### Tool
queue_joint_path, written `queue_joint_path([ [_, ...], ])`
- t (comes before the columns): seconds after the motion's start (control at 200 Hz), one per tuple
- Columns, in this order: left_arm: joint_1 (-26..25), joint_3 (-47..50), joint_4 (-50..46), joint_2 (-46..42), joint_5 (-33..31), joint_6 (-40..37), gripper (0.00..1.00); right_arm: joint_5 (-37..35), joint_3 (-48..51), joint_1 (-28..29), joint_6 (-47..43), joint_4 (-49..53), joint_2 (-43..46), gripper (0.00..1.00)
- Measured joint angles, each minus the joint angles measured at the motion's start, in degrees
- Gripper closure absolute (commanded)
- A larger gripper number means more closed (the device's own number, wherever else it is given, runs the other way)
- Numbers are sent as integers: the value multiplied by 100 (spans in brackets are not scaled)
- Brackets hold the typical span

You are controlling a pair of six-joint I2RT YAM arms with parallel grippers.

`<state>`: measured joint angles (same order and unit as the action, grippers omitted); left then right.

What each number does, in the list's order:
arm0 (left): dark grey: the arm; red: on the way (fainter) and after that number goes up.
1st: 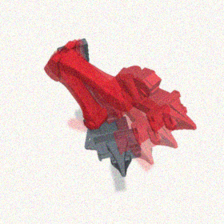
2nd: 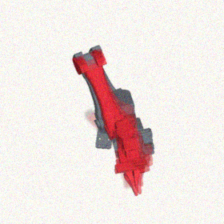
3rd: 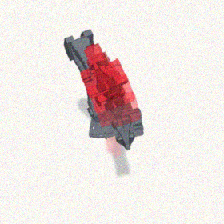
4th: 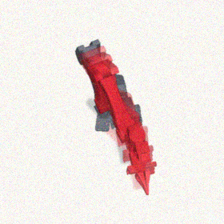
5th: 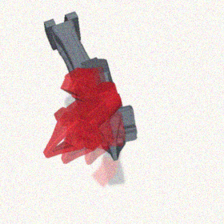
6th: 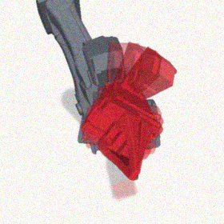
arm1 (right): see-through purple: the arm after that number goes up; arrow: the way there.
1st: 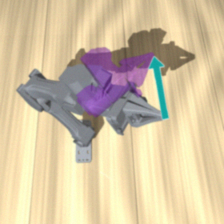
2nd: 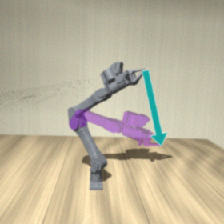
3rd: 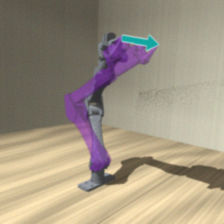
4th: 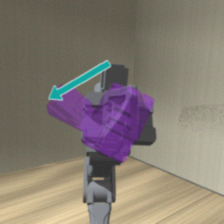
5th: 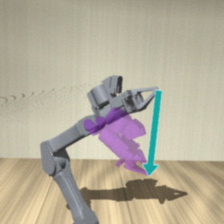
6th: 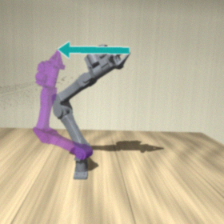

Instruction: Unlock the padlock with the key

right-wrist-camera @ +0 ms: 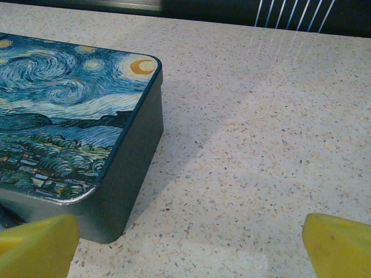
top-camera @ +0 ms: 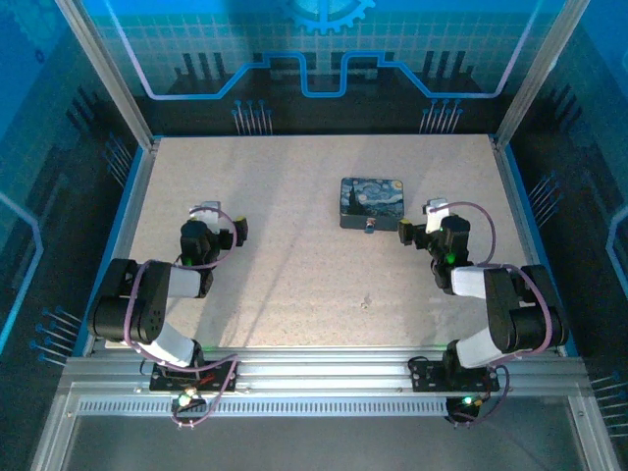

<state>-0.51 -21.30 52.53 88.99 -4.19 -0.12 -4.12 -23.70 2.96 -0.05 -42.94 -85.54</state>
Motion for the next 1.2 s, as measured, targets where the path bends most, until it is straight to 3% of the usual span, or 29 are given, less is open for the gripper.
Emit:
queue_joint_path([
  [0.435,-2,131,109,-76,-50,15,1,-31,-59,0,2,205,68,0],
  [0.725,-2,155,-352,-896,-199,22,1,-118,-131,0,44,787,667,0],
  [0.985,-2,-490,-2382,-1908,-216,671,1,-4,-398,0,293,1829,1364,0],
  [1.201,-2,-1539,-4170,-2059,125,1574,1,461,-966,-7,804,2931,1674,0],
])
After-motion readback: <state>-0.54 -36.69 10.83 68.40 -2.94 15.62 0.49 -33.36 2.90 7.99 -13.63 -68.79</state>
